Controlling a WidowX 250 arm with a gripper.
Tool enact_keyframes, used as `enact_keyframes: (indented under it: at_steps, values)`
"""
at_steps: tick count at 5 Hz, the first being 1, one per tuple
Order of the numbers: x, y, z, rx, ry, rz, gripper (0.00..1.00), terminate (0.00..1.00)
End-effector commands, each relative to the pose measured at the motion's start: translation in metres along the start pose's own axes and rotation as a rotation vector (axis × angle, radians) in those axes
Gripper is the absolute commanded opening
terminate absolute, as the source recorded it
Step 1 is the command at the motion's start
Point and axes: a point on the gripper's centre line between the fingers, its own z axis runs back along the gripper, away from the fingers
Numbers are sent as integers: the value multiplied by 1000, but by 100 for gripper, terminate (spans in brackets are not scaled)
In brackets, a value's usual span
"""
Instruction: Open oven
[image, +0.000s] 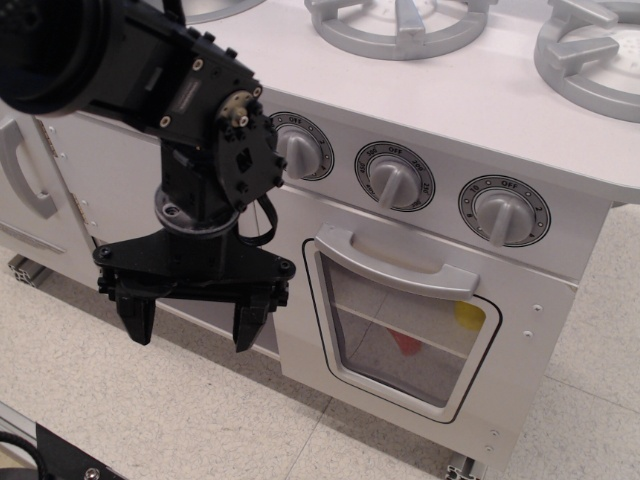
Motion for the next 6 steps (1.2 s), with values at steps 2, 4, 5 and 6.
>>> enact_keyframes:
  at_steps: [2, 4, 5, 6]
  values:
    - [11, -13, 1, -61, 34, 195, 100, 0]
    - [46, -37, -4, -269, 16, 608, 100, 0]
    - [62, -44, -13, -329, 34, 723, 100, 0]
    - [76, -47, -18, -412, 22, 773, 100, 0]
